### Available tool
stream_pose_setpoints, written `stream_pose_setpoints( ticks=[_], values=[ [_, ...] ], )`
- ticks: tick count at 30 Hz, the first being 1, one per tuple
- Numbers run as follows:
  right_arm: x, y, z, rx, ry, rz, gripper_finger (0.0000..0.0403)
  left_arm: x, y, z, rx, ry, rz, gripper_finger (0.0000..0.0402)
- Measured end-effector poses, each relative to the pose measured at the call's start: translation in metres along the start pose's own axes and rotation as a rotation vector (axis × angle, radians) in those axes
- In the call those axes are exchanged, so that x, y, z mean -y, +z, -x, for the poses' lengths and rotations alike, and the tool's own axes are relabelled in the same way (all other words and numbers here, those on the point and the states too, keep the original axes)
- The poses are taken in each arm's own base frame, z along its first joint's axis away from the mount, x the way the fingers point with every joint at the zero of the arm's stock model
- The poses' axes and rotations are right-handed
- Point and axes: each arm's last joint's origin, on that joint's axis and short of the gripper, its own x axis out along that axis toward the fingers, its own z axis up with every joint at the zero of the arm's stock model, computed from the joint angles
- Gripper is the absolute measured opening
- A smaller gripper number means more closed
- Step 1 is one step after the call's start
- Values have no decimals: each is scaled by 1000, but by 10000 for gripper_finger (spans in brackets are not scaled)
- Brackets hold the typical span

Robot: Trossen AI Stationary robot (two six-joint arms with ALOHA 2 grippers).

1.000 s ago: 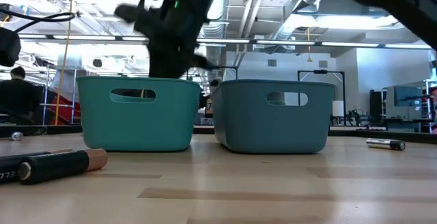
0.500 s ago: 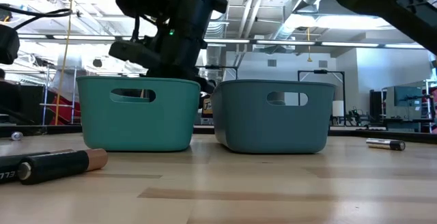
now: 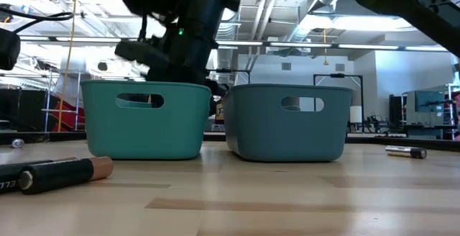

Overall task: Sort batteries
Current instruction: Put the black battery into the blue bin

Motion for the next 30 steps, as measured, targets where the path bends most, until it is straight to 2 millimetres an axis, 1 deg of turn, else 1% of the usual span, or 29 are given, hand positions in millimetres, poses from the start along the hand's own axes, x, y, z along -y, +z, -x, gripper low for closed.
stream_pose_setpoints(
  ticks=[3, 7, 9, 13, 16, 20, 24, 26, 29, 30],
  values=[
    [0, 1, 21, 7, 5, 0, 166, 0, 0, 0, 0, -1, -23, 82],
    [-1, 1, 62, 30, 21, -8, 169, -1, 0, 0, 1, 9, 23, 83],
    [-2, 1, 84, 63, 37, -9, 166, -4, 1, 0, -5, 42, 39, 86],
    [-7, -4, 124, 140, 30, 4, 158, -9, 3, 0, 0, 102, 62, 107],
    [-10, -11, 147, 164, 9, 11, 153, -10, 4, 0, 3, 113, 50, 132],
    [-10, -30, 178, 153, -78, 6, 146, -10, 6, -1, 5, 108, 2, 159],
    [-11, -60, 207, 102, -202, -2, 136, -8, 6, -1, 9, 89, 20, 163],
    [-15, -75, 219, 105, -264, -27, 131, -8, 6, -1, 11, 91, 40, 161],
    [-26, -93, 235, 161, -238, -28, 128, -3, 7, 3, 11, 76, 55, 153],
    [-29, -99, 237, 170, -224, -33, 127, -1, 7, 5, 10, 68, 53, 150]
  ],
)
